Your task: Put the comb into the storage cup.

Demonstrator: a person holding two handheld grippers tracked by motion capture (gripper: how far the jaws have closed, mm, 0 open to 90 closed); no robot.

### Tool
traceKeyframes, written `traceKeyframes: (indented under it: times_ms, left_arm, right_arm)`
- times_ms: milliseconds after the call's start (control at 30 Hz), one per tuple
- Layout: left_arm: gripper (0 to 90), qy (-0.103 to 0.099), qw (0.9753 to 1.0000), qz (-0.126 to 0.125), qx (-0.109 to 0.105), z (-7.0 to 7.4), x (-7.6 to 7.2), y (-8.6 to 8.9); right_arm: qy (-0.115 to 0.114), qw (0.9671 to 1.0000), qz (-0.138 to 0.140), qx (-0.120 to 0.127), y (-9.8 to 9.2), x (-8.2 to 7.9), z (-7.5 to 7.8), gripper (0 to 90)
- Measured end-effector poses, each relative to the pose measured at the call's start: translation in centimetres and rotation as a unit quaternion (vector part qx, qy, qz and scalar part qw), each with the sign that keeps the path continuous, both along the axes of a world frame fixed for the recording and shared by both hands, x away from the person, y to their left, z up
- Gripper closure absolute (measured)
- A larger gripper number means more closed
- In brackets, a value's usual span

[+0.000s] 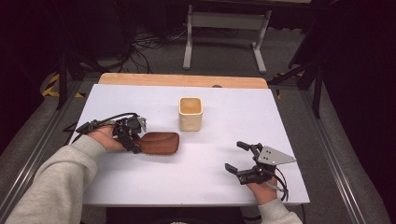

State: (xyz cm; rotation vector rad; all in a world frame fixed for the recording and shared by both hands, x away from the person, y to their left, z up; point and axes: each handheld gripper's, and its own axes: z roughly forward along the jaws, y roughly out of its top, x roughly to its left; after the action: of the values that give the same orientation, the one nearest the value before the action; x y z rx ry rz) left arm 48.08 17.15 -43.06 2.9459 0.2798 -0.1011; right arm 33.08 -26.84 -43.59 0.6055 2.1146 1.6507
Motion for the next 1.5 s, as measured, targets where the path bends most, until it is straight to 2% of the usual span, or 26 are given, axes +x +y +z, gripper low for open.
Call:
traceKeyframes:
  times_ms: [67,233,333,400,467,567,733,867,933,1133,1267,1300,1367,1400,1433,1467,1500]
  left_arm:
    - [49.8,-0.004,1.0000,-0.004,-0.001,0.0,0.0,0.0]
    - [64.9,-0.032,0.9990,-0.029,0.013,0.1,-0.3,-0.2]
    - [67.0,-0.037,0.9982,-0.041,0.023,0.2,-0.4,-0.4]
    - [72.2,-0.040,0.9974,-0.053,0.029,0.2,-0.6,-0.5]
    - [72.5,-0.041,0.9968,-0.061,0.033,0.2,-0.7,-0.7]
    - [72.7,-0.038,0.9972,-0.056,0.030,0.2,-0.7,-0.6]
    - [73.0,-0.019,0.9984,-0.044,0.029,0.3,-0.5,-0.6]
    - [73.2,-0.015,0.9991,-0.035,0.016,0.7,-0.5,-0.3]
    - [73.2,-0.015,0.9997,-0.020,0.002,1.0,-0.7,-0.1]
    - [73.2,-0.016,0.9988,-0.010,-0.046,1.9,-1.1,1.0]
    - [73.2,-0.024,0.9964,0.003,-0.081,2.9,-1.8,1.4]
    - [73.1,-0.032,0.9959,0.003,-0.085,3.2,-2.0,1.5]
    - [73.1,-0.040,0.9938,0.005,-0.104,3.7,-2.3,1.7]
    - [73.1,-0.040,0.9938,0.005,-0.104,3.7,-2.3,1.7]
    - [73.1,-0.043,0.9928,0.009,-0.111,4.1,-2.6,1.8]
    - [73.1,-0.052,0.9904,0.015,-0.127,4.5,-3.0,2.0]
    - [73.1,-0.052,0.9904,0.015,-0.127,4.5,-3.0,2.0]
  right_arm:
    - [0.000,1.0000,-0.001,0.000,0.0,0.0,0.0,9.8]
    - [0.003,1.0000,-0.001,0.002,-0.2,0.0,-0.1,9.8]
    - [0.004,1.0000,0.000,0.001,-0.1,0.0,-0.1,9.9]
    - [0.004,1.0000,0.002,0.002,-0.1,0.0,-0.2,9.9]
    - [0.005,1.0000,0.002,0.003,-0.1,0.0,-0.2,9.9]
    - [0.006,1.0000,0.001,0.002,-0.1,0.0,-0.2,9.9]
    - [0.007,1.0000,0.000,0.002,-0.1,0.0,-0.2,9.9]
    - [0.007,1.0000,0.001,0.003,-0.2,0.1,-0.2,9.8]
    - [0.007,1.0000,0.000,0.003,-0.2,0.1,-0.2,9.8]
    - [0.007,1.0000,0.000,0.005,-0.3,0.1,-0.2,9.8]
    - [0.008,1.0000,0.000,0.005,-0.2,0.1,-0.2,9.7]
    - [0.007,1.0000,0.000,0.005,-0.2,0.1,-0.2,9.8]
    - [0.007,1.0000,0.000,0.005,-0.2,0.0,-0.2,9.8]
    - [0.007,1.0000,0.000,0.005,-0.2,0.0,-0.2,9.8]
    - [0.007,1.0000,0.000,0.007,-0.2,0.0,-0.1,9.8]
    - [0.006,1.0000,0.000,0.006,-0.2,0.0,-0.1,9.8]
    - [0.006,1.0000,0.000,0.006,-0.2,0.0,-0.1,9.8]
